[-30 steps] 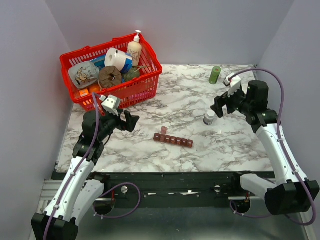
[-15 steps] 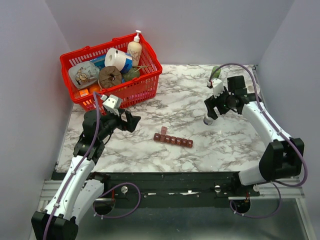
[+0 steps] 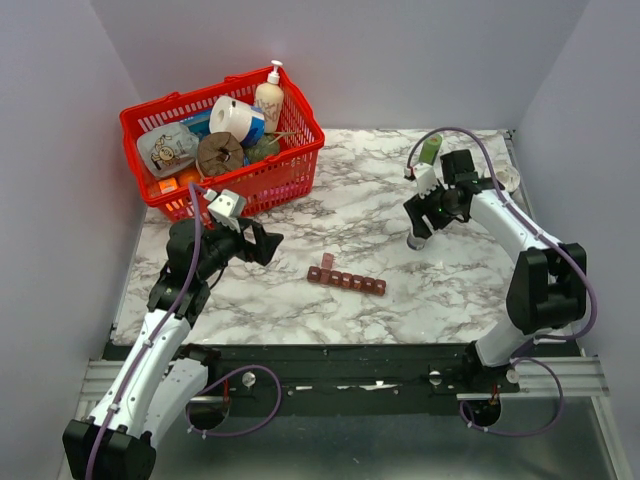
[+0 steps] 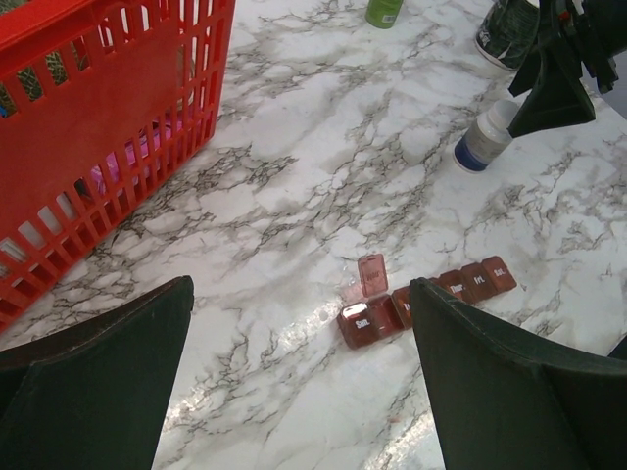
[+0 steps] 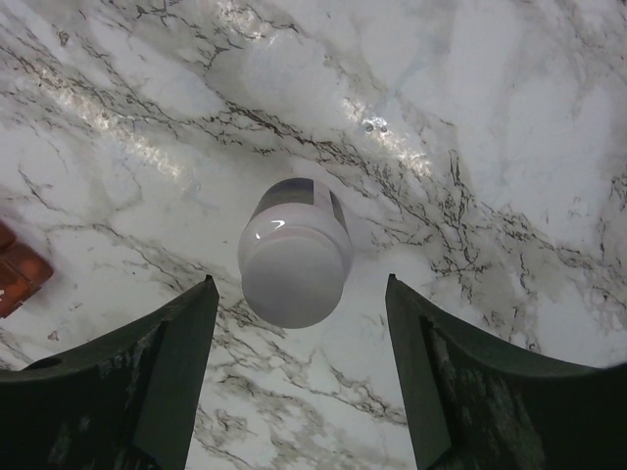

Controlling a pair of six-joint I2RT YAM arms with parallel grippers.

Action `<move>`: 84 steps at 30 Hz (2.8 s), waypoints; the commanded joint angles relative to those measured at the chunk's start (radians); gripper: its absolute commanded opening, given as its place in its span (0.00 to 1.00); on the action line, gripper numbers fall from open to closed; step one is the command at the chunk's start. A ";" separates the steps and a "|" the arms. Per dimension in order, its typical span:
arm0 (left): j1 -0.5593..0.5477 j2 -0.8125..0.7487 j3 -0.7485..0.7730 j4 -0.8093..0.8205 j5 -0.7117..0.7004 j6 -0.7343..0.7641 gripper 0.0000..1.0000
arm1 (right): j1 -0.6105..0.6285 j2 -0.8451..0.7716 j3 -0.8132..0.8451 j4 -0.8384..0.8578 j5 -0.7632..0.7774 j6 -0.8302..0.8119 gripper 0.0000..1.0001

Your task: Sort the pills into containers

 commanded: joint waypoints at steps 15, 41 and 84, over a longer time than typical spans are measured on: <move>-0.004 0.027 0.004 0.030 0.054 0.001 0.99 | 0.029 0.053 0.057 -0.074 -0.021 -0.011 0.29; -0.570 0.264 -0.102 0.554 -0.017 0.302 0.99 | 0.177 -0.246 0.097 -0.186 -0.863 0.133 0.10; -0.655 0.439 0.053 0.435 -0.016 0.225 0.16 | 0.273 -0.278 0.014 -0.074 -0.793 0.173 0.09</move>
